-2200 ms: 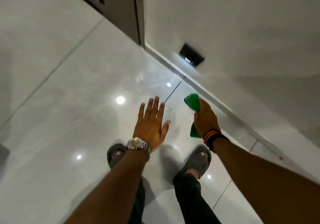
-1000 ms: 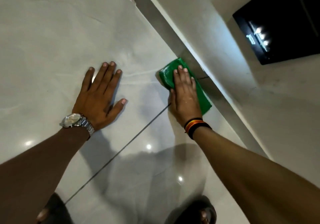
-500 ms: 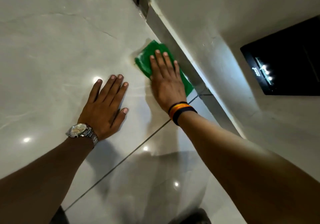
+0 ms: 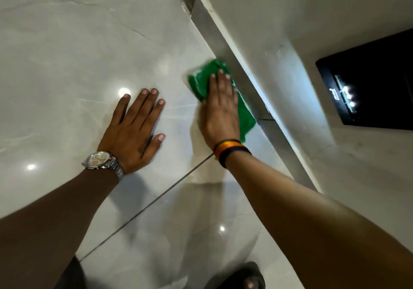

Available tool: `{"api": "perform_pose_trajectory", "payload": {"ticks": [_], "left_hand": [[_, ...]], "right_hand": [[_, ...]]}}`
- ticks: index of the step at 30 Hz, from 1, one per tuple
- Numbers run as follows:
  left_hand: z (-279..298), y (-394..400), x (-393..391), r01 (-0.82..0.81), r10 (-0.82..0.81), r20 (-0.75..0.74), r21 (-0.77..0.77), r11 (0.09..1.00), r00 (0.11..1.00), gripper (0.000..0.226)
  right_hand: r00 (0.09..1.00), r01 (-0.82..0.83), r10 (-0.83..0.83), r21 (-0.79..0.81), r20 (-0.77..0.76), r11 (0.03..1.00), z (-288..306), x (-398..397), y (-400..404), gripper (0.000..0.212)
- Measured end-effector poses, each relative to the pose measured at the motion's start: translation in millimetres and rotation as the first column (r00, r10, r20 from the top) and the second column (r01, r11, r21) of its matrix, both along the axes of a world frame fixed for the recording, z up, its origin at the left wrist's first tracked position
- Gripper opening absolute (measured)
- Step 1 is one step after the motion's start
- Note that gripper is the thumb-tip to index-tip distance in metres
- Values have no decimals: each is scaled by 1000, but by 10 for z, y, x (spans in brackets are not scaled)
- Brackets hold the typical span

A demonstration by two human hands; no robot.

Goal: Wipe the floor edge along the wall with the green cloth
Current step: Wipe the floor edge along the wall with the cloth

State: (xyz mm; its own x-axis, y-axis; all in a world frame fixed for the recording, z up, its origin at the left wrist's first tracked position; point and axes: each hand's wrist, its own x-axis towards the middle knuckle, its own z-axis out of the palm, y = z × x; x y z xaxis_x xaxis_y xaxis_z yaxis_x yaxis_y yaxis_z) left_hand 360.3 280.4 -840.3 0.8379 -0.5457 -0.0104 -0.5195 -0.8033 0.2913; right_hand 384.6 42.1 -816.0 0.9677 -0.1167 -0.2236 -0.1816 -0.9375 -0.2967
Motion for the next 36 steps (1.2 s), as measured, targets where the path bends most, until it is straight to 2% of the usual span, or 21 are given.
{"api": "perform_pose_trajectory", "payload": {"ticks": [2, 5, 7, 12, 14, 24, 30, 36], "left_hand": [[-17, 2, -3, 5, -5, 8, 4, 1000, 1000, 74], [-27, 0, 0, 8, -8, 12, 14, 1000, 1000, 75], [-13, -5, 9, 7, -7, 17, 8, 1000, 1000, 75], [-22, -20, 3, -2, 3, 20, -15, 1000, 1000, 74], [-23, -20, 1, -7, 7, 25, -13, 1000, 1000, 75], [-23, -30, -3, -9, 9, 17, 8, 1000, 1000, 75], [-32, -16, 9, -2, 2, 16, 21, 1000, 1000, 76], [-25, -18, 10, -13, 13, 31, 14, 1000, 999, 74]], "right_hand": [[999, -5, 4, 19, 43, 1000, -34, 277, 184, 65], [993, -102, 101, 14, 59, 995, -35, 204, 100, 63], [989, -141, 141, 9, 35, 990, -18, -127, -207, 64], [988, -25, 19, -37, -153, 999, 238, -1390, -969, 63], [984, -16, 10, -34, -178, 999, 275, -1486, -1036, 63], [1000, 1, -1, -7, 30, 1000, -39, -11, -68, 62], [986, -165, 163, 27, 46, 986, 3, 154, -169, 60], [995, -82, 77, 76, 62, 994, 3, 741, 366, 70]]}}
